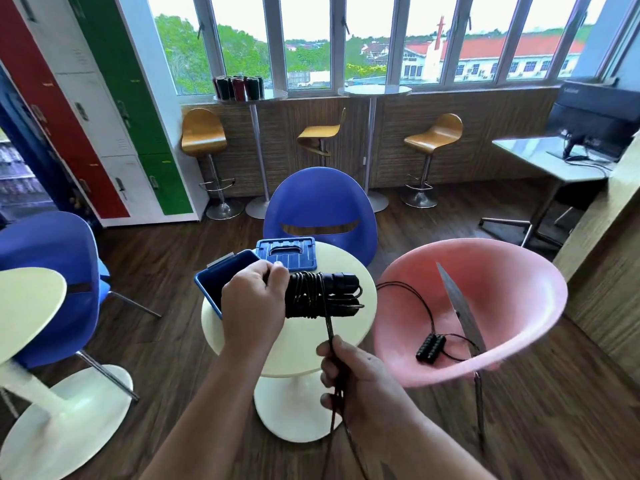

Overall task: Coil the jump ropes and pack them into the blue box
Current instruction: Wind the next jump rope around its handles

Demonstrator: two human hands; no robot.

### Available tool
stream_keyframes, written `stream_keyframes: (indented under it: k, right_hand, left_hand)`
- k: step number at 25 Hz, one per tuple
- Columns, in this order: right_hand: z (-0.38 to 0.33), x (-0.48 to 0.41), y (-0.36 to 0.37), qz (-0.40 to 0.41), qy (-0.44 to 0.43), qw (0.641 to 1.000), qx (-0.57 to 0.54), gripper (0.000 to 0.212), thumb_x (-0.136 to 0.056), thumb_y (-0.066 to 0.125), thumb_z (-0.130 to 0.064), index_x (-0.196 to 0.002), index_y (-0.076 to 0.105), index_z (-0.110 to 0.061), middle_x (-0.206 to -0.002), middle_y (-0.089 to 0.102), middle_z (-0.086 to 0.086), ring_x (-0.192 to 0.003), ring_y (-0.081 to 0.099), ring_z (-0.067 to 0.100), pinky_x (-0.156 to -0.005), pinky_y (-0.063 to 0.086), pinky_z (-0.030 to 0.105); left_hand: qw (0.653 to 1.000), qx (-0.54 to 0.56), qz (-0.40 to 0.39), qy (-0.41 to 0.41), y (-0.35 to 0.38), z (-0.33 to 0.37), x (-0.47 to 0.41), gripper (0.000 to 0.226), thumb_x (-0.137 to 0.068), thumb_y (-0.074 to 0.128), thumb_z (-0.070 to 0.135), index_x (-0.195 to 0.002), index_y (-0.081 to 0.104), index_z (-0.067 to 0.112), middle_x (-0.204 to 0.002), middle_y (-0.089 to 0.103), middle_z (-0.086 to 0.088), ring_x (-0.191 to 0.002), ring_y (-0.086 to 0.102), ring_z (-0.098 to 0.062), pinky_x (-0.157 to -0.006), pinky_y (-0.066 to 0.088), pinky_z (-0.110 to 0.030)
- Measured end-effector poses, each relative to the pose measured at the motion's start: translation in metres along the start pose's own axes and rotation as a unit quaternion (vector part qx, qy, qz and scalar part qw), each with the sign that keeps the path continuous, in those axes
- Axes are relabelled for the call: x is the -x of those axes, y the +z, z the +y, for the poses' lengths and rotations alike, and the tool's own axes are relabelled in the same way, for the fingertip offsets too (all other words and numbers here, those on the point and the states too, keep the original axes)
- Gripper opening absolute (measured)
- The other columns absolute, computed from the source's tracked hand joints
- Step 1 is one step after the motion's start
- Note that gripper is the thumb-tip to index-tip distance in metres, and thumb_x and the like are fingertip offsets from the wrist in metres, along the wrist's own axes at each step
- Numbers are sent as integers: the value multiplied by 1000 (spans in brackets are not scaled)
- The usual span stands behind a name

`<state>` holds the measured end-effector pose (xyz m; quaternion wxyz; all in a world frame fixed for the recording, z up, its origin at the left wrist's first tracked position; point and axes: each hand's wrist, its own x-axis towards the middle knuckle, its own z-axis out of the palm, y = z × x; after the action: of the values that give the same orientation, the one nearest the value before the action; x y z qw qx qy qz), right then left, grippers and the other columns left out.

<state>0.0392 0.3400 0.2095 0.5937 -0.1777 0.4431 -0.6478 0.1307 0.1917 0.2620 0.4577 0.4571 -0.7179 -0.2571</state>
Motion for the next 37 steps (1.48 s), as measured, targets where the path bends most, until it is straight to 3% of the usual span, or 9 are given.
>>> stream_keyframes:
  k: [6,14,16,19,23,31,33,34,37]
  right_hand:
    - [3,-10,0,-25,-96,988,121,23,-105,53,-18,-90,64,-5,-73,70,16,-63,65,26,-64,57,36]
    - [-60,-43,-40,-160,-77,900,398,12,-83,68,-15,-90,69,-5,-81,54,11,-74,50,15,-70,42,29]
    - [-84,-48,-38,-166,-73,834,522,8,-72,64,-13,-73,65,-21,-72,52,-2,-72,47,14,-68,39,32]
    - [-126,-49,-26,-159,-90,716,673,21,-76,57,-18,-58,56,-27,-58,44,-9,-62,42,11,-59,37,34]
    - [-154,-44,-5,-134,-122,701,690,25,-78,51,-45,-65,68,-30,-73,66,0,-75,58,22,-77,49,46]
    - [-131,-19,17,5,-245,533,810,18,-87,58,-38,-85,67,-23,-82,69,-2,-82,65,27,-72,54,39]
    - [-113,-14,20,51,-246,542,802,21,-96,54,-37,-94,66,-19,-86,71,5,-82,65,31,-70,52,38]
    - [-103,-12,21,69,-254,577,773,23,-99,51,-35,-92,65,-18,-84,72,4,-79,66,29,-69,52,38]
    - [-77,-14,18,114,-255,749,601,30,-103,49,-25,-78,65,-19,-71,74,-3,-59,61,7,-63,51,33]
  left_hand:
    - [993,86,-20,-73,2,6,5,41,-90,53,30,-69,57,-5,-56,53,-19,-52,46,-19,-51,40,-40]
    - [952,179,-188,-159,-19,17,-13,29,-92,60,17,-69,59,-2,-51,48,0,-48,44,-19,-40,36,-22]
    - [931,191,-280,-137,-25,18,-16,38,-85,64,24,-80,58,-13,-63,51,-12,-57,48,-23,-50,41,-29]
    - [931,51,-361,-29,-34,28,-21,29,-88,65,25,-74,66,-1,-62,56,-4,-61,53,-17,-60,43,-30]
    - [933,-72,-347,66,-37,40,-28,27,-86,61,30,-70,69,11,-56,59,2,-52,51,-3,-54,44,-24]
    - [964,-191,-156,103,-30,35,-30,32,-89,58,34,-63,61,17,-59,58,1,-64,56,-18,-53,33,-31]
    - [974,-184,-90,94,-23,25,-25,34,-91,56,34,-65,60,14,-57,55,1,-61,55,-22,-53,32,-32]
    - [979,-172,-64,89,-19,19,-23,35,-92,55,35,-65,60,13,-56,55,0,-62,55,-24,-53,35,-33]
    - [990,-122,-11,68,-9,7,-16,36,-91,49,38,-67,59,13,-57,58,0,-61,56,-26,-57,43,-35]
